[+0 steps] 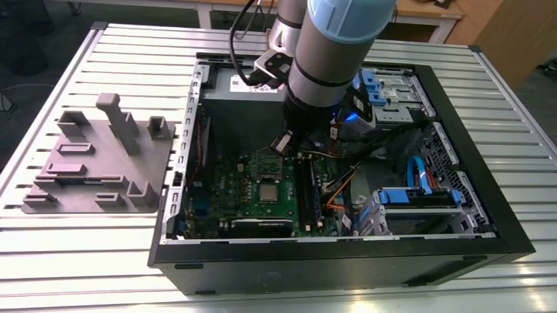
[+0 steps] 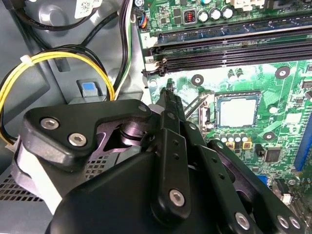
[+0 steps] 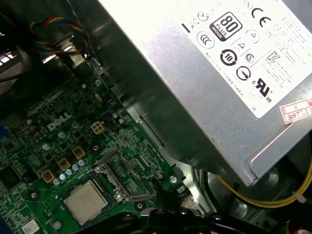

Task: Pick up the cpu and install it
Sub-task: 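Close the cpu cover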

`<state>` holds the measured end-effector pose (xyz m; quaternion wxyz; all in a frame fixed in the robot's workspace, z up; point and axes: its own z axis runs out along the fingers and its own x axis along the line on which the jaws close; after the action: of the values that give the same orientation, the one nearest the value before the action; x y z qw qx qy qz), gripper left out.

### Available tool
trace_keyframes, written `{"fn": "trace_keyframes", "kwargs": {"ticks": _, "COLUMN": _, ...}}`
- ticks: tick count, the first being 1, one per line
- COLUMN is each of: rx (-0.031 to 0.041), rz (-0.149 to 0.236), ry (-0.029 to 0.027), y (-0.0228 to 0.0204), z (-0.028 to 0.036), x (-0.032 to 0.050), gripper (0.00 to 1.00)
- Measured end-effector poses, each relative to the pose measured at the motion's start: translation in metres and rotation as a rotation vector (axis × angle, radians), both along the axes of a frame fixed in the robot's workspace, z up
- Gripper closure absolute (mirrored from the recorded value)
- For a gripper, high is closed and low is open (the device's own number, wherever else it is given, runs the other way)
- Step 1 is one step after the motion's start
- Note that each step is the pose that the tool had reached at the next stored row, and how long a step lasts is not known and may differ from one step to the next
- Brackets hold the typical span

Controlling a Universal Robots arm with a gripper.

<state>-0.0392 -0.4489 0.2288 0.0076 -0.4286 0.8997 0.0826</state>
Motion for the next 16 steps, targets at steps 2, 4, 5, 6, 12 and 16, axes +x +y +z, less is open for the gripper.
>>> {"fn": "trace_keyframes", "kwargs": {"ticks": 2, "rx": -0.0002, "rz": 0.001, "ry": 0.0000, "y": 0.0000, "z": 0.0002, "x": -0.0001, "gripper": 0.90}}
{"fn": "trace_keyframes", "kwargs": {"ticks": 4, "rx": -0.0004, "rz": 0.002, "ry": 0.0000, "y": 0.0000, "z": 0.0002, "x": -0.0001, "gripper": 0.90}}
{"fn": "trace_keyframes", "kwargs": {"ticks": 5, "rx": -0.0003, "rz": 0.002, "ry": 0.0000, "y": 0.0000, "z": 0.0002, "x": -0.0001, "gripper": 0.90}}
{"fn": "trace_keyframes", "kwargs": {"ticks": 6, "rx": -0.0004, "rz": 0.002, "ry": 0.0000, "y": 0.0000, "z": 0.0003, "x": -0.0001, "gripper": 0.90}}
{"fn": "trace_keyframes", "kwargs": {"ticks": 12, "rx": -0.0004, "rz": 0.006, "ry": 0.0001, "y": 0.0000, "z": 0.0036, "x": -0.0001, "gripper": 0.90}}
{"fn": "trace_keyframes", "kwargs": {"ticks": 16, "rx": 0.0001, "rz": 0.010, "ry": -0.0001, "y": 0.0000, "z": 0.0049, "x": -0.0002, "gripper": 0.90}}
